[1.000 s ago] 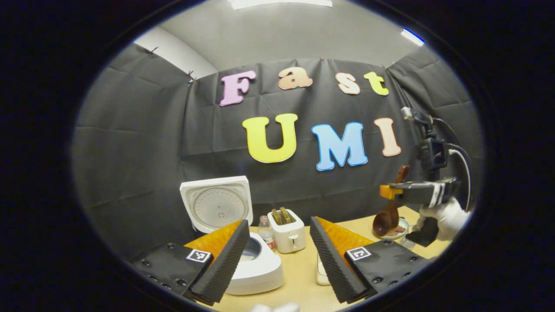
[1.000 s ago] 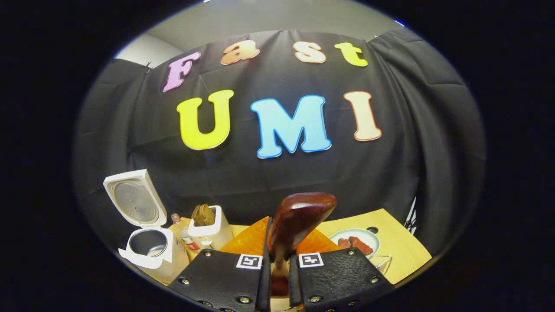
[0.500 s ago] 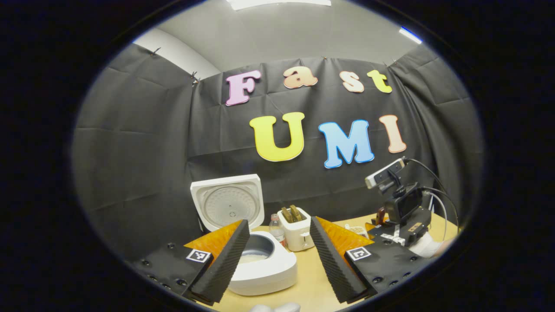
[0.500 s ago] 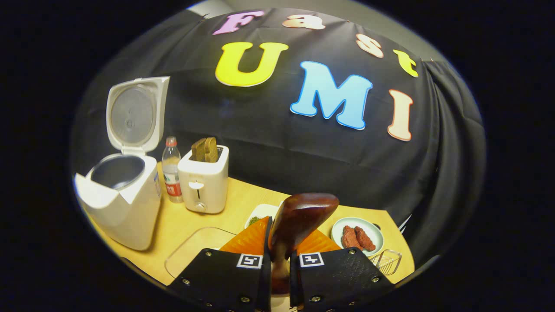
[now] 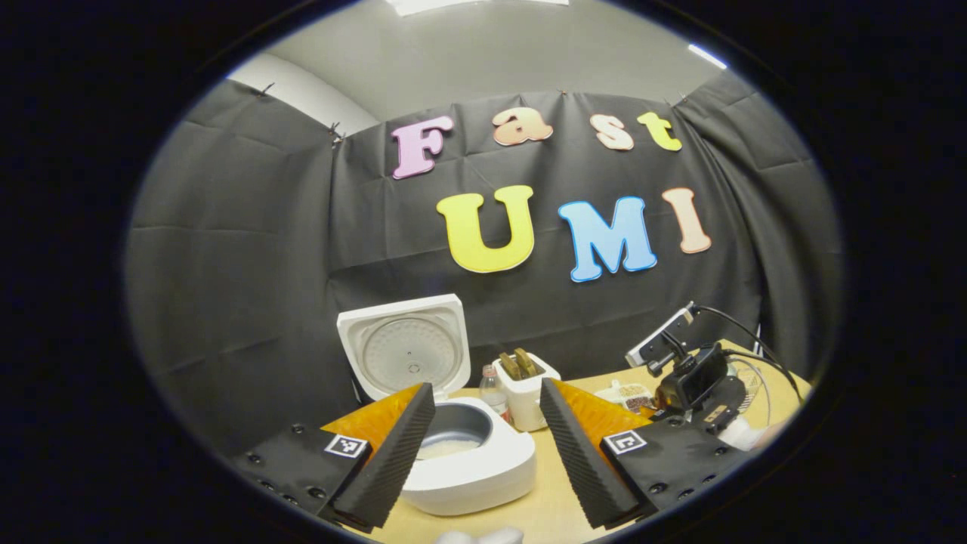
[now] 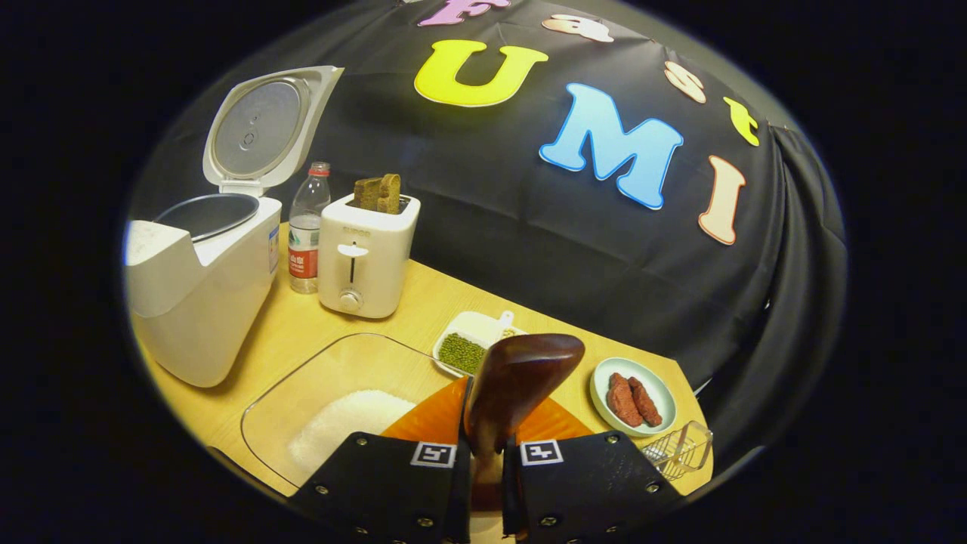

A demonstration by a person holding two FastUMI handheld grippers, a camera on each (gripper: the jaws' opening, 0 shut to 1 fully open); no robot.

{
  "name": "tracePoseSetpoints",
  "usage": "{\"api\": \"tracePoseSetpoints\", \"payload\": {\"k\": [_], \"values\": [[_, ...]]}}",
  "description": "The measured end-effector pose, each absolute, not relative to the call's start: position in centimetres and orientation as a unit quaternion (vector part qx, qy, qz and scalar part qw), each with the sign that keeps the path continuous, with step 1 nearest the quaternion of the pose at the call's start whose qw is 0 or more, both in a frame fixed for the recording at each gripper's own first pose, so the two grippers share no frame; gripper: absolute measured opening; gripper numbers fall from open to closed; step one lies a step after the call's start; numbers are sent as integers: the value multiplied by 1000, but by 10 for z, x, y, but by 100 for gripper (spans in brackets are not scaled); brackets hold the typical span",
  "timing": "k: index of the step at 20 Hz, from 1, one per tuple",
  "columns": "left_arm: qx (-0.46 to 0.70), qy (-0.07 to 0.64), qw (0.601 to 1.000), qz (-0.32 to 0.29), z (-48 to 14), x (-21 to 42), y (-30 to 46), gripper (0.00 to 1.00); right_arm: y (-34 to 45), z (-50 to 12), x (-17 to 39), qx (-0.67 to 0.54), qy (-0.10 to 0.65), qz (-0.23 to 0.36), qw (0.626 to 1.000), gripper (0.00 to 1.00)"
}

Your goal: Close the left gripper, press the button to open the rice cooker; take a wooden spoon from the chopstick holder with the right hand, scoop a spoonful of rice and pour it into the rice cooker, then put the wooden spoon back into the chopstick holder.

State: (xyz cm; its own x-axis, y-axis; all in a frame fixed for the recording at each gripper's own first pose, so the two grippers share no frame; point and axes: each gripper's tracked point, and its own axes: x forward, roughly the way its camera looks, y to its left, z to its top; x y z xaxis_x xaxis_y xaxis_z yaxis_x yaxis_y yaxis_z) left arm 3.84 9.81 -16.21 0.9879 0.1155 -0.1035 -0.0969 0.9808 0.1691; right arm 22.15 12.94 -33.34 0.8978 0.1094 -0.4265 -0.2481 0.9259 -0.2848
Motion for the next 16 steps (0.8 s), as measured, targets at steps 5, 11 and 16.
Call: {"api": "tracePoseSetpoints", "payload": {"k": [5, 11, 16], "values": [[87, 61, 993, 52, -166, 41, 104, 99, 150, -338, 215, -83, 236, 105, 963, 17], [94, 63, 992, 52, -167, 40, 116, 98, 180, -334, 211, 46, 268, 118, 955, 17], [88, 64, 993, 52, -166, 45, 118, 99, 181, -335, 211, 209, 299, 109, 925, 17]]}}
